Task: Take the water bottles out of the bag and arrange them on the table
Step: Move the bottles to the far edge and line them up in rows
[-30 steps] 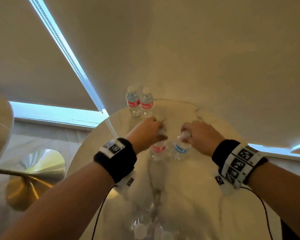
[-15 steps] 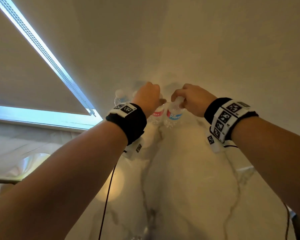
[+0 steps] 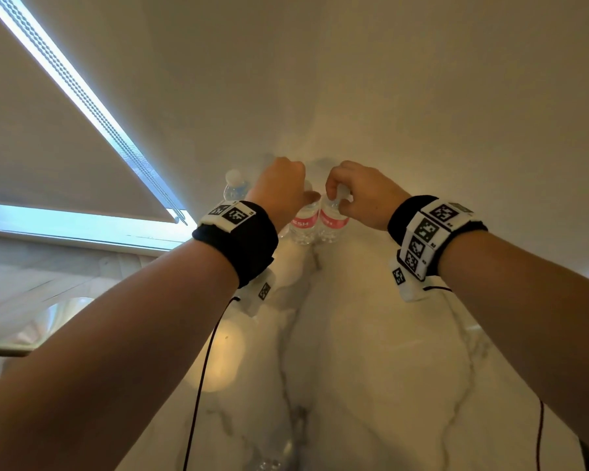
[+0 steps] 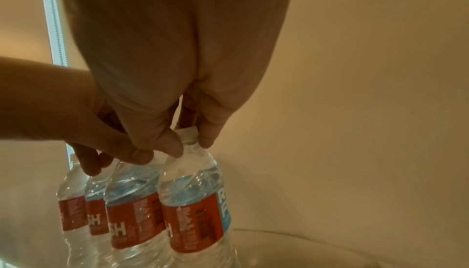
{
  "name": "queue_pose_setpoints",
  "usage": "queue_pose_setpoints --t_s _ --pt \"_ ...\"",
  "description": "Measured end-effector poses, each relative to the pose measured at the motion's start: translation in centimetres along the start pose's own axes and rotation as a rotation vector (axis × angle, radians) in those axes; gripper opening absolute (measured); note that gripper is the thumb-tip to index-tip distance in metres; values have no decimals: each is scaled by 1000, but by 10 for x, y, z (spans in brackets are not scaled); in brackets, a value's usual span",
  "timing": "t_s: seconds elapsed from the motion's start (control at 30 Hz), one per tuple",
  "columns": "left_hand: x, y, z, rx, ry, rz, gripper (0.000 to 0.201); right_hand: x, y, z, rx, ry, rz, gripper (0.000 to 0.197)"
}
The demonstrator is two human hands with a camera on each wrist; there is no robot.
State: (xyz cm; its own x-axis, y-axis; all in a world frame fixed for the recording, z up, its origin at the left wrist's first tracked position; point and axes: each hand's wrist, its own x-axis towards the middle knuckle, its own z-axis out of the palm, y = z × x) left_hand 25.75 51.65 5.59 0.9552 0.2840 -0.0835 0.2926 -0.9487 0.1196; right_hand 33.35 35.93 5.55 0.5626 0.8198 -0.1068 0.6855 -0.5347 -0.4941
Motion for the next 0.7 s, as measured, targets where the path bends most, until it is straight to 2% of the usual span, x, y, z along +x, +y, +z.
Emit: queue_pose_setpoints --t_s 0.1,0.17,0.33,0.47,0.6,0.7 --pt "-2 -2 2 -14 17 -8 49 -1 0 4 100 10 4 31" --pt "-3 -2 2 -25 26 -4 50 -1 2 4 84 24 21 37" --pt "-4 -2 6 -25 53 -3 50 6 6 0 3 16 27 27" --pt "-5 -2 5 -47 50 -6 52 8 8 -1 31 -2 48 28" --pt "-16 -3 -3 -131 41 -44 56 -1 10 -2 126 20 79 38" --pt "-41 -5 -14 -200 70 -66 59 -20 3 -8 109 92 70 49"
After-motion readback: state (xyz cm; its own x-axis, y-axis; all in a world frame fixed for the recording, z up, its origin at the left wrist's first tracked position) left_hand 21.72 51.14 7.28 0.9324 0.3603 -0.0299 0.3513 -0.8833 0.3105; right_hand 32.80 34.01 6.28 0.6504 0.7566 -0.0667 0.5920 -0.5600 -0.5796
